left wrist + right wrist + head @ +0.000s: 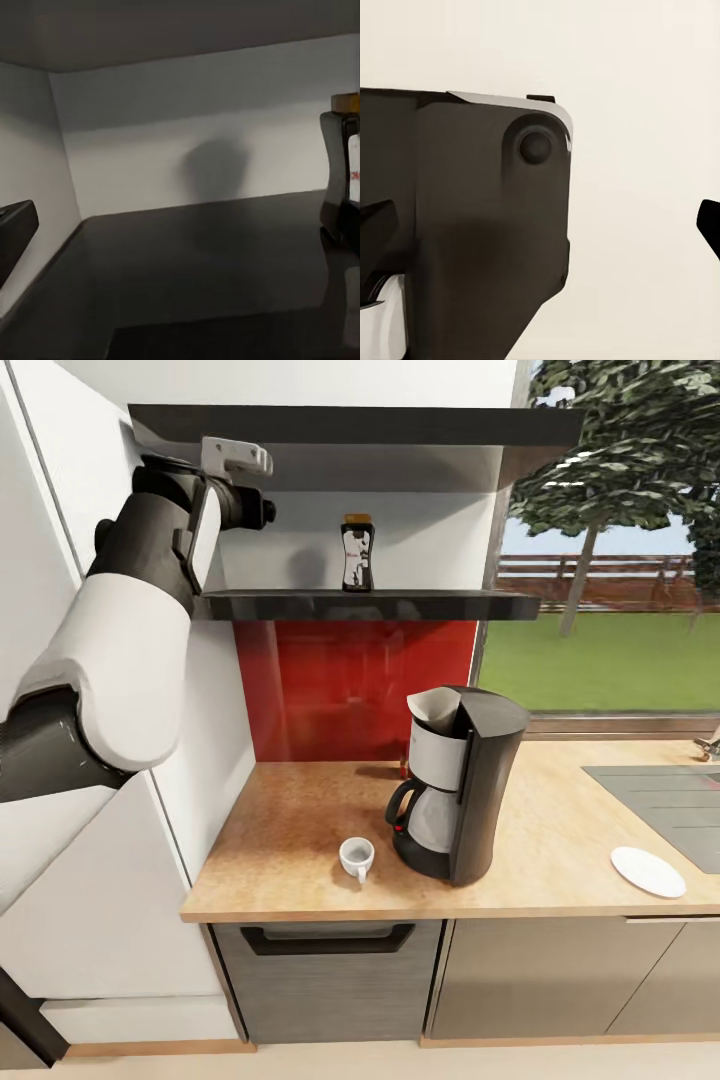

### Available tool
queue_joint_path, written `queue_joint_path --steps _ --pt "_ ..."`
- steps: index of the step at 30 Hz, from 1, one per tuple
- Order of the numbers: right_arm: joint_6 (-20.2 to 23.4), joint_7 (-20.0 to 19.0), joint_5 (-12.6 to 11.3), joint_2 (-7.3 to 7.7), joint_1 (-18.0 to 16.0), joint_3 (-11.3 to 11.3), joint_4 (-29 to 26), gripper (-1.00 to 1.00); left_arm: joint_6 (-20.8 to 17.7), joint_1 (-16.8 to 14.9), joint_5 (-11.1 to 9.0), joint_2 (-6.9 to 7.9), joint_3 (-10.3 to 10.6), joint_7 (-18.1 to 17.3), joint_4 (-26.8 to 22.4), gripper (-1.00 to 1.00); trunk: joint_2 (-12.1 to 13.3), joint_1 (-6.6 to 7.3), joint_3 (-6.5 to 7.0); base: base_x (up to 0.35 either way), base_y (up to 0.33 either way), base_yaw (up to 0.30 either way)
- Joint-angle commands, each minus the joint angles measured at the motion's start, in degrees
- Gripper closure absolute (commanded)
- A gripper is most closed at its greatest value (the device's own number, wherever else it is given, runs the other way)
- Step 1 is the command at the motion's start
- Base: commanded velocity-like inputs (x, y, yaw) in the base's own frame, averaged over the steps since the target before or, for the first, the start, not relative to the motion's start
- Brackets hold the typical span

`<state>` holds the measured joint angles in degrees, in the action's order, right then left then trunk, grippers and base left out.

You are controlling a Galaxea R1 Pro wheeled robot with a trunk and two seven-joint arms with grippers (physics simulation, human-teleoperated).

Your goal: Set up a coffee station on the kitchen countertop: keep the coffee maker on the countertop, move the bottle of coffee from the kitchen shelf to the counter next to the coffee maker, place a paper coffee filter on top of the coffee maker, put the saucer next to the coffee maker with the coffee cup on the saucer, and place the electric kettle next to the coffee maker.

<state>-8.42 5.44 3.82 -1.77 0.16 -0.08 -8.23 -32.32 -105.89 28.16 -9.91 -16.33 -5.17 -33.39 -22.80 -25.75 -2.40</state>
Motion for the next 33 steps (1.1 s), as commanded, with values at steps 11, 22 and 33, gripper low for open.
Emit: queue_joint_path --steps 11,22,33 --pt "0.07 0.35 0.4 0.04 0.02 -0.22 -0.12 -1.0 -0.81 0.05 0.49 -0.09 0.16 0.06 -0.47 -1.0 -0.12 -0.04 -0.12 0.167 0.0 -0.009" --pt "0.33 0.52 0.44 0.18 0.02 -0.27 -0.12 -1.0 -0.82 2.11 0.57 -0.09 0.15 0.38 -0.88 -1.0 -0.12 -0.04 -0.12 0.168 0.0 -0.218" --pt "0.16 0.39 0.67 -0.32 0.02 0.18 -0.25 -1.0 -0.98 3.29 0.29 -0.09 0.0 0.89 -0.31 -1.0 -0.12 -0.04 -0.12 0.019 -0.04 -0.017"
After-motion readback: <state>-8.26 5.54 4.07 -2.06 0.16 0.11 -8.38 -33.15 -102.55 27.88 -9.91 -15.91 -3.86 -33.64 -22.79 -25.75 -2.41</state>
